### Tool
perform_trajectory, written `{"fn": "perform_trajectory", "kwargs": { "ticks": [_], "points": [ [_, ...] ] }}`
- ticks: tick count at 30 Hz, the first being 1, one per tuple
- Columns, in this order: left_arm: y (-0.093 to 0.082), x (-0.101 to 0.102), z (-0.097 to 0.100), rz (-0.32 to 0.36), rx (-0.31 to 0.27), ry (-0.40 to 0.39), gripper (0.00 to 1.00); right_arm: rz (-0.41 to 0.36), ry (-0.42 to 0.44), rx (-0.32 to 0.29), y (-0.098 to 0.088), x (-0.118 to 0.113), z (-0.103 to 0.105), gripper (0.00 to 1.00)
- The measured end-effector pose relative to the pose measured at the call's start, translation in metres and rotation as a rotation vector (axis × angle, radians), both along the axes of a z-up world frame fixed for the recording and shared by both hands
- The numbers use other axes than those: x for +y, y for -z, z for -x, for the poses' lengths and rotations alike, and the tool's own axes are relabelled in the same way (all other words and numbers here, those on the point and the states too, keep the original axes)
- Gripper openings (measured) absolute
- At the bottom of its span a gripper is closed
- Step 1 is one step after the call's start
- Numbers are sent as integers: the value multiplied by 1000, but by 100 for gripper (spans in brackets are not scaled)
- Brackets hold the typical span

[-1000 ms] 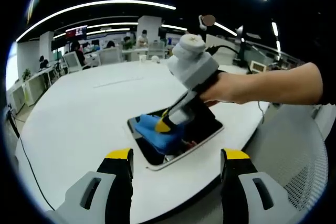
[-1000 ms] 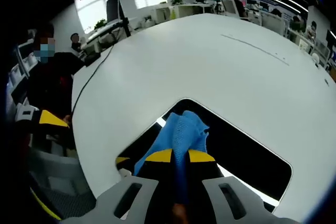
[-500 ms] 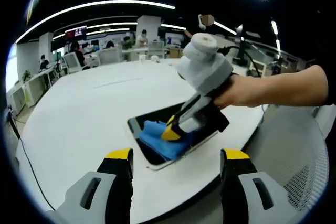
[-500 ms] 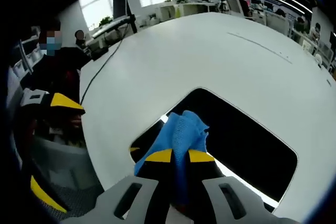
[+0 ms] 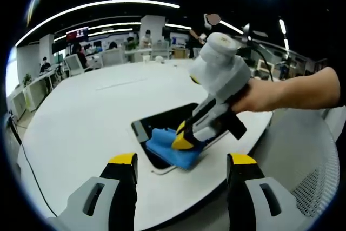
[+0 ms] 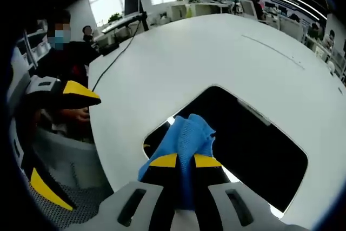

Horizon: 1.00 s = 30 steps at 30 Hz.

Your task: Wipe the mirror surface with the cleaning cloth until all visible marks leave the cleaned area.

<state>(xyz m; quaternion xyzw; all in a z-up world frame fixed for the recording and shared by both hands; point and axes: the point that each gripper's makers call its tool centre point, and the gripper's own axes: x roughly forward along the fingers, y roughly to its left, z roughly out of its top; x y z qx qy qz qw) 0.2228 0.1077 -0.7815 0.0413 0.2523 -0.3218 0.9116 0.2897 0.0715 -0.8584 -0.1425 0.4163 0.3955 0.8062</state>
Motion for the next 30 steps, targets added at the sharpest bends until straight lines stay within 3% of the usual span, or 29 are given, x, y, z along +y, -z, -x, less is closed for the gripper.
{"fn": "perform_trajectory", "kwargs": {
  "ticks": [30],
  "points": [
    [5, 1, 1, -17, 24, 1, 65, -5, -42, 0, -1, -1, 18, 4]
  ]
}}
